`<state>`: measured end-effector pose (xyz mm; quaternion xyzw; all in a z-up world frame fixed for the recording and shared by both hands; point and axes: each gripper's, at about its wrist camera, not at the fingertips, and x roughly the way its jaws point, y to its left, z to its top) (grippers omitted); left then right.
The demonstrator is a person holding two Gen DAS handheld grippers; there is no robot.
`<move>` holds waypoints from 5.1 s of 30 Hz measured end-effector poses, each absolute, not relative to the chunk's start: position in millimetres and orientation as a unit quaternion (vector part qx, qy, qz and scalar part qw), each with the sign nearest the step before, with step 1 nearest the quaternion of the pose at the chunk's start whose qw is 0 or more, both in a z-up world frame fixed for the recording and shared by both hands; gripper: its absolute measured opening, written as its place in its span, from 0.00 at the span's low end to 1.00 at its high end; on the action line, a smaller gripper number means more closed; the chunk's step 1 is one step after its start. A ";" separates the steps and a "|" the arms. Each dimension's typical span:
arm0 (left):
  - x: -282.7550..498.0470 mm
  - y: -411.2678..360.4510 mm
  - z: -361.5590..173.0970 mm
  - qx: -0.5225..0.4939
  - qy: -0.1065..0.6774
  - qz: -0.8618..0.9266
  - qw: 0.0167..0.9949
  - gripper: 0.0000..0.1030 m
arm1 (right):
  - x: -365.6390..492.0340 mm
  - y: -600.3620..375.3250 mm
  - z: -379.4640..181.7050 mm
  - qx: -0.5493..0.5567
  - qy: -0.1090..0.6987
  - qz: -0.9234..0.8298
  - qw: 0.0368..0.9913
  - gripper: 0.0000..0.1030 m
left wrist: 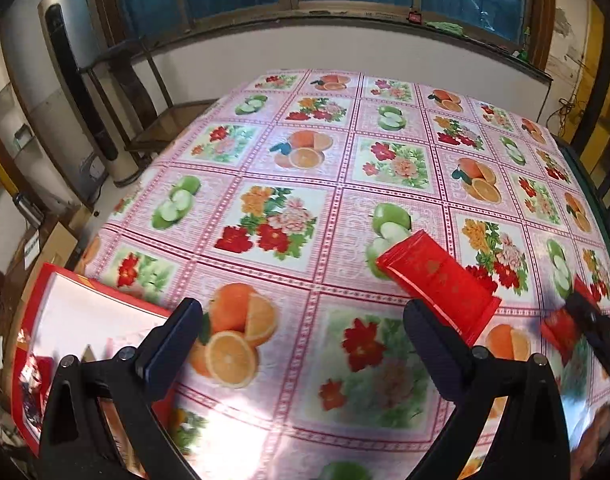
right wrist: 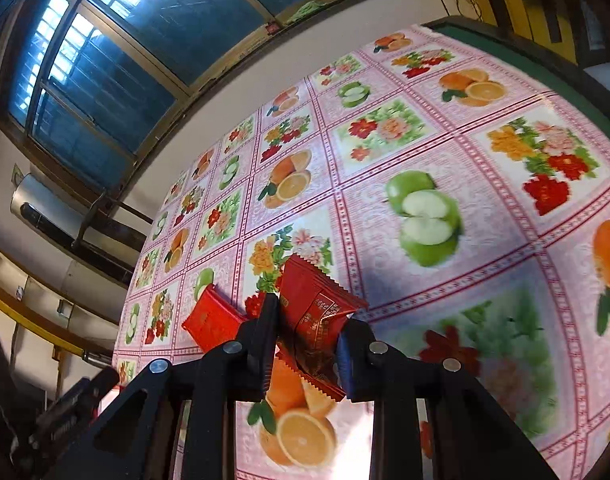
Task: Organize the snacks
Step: 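Grasp the long red gold-lettered packet with the left gripper while the right grasps the small red packet, then carry the long red packet with the left gripper while the right carries the small red packet to the box, then open the left gripper over the box while the right releases the small red packet inside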
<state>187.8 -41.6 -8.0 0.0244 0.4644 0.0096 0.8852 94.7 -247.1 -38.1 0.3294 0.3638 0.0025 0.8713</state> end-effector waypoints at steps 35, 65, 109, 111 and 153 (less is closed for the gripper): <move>222.6 -112.5 -69.9 -0.015 0.507 -0.002 0.862 0.49 | 59.4 -285.1 -38.9 0.368 0.329 -0.024 0.869 0.28; 48.3 -57.6 -44.9 0.064 0.396 -0.132 0.907 0.48 | 48.3 -235.6 -35.7 0.361 0.320 0.048 0.874 0.28; 34.2 236.1 -6.3 -0.003 0.290 0.145 0.946 0.48 | 95.9 118.3 -12.8 0.276 0.327 0.365 0.827 0.28; 38.6 244.2 -7.4 -0.003 0.292 0.158 0.943 0.48 | 97.2 129.5 -12.5 0.268 0.329 0.374 0.825 0.28; 7.0 136.5 28.2 0.087 0.276 0.168 0.942 0.92 | 14.6 -46.1 16.6 0.216 0.224 0.188 0.932 0.67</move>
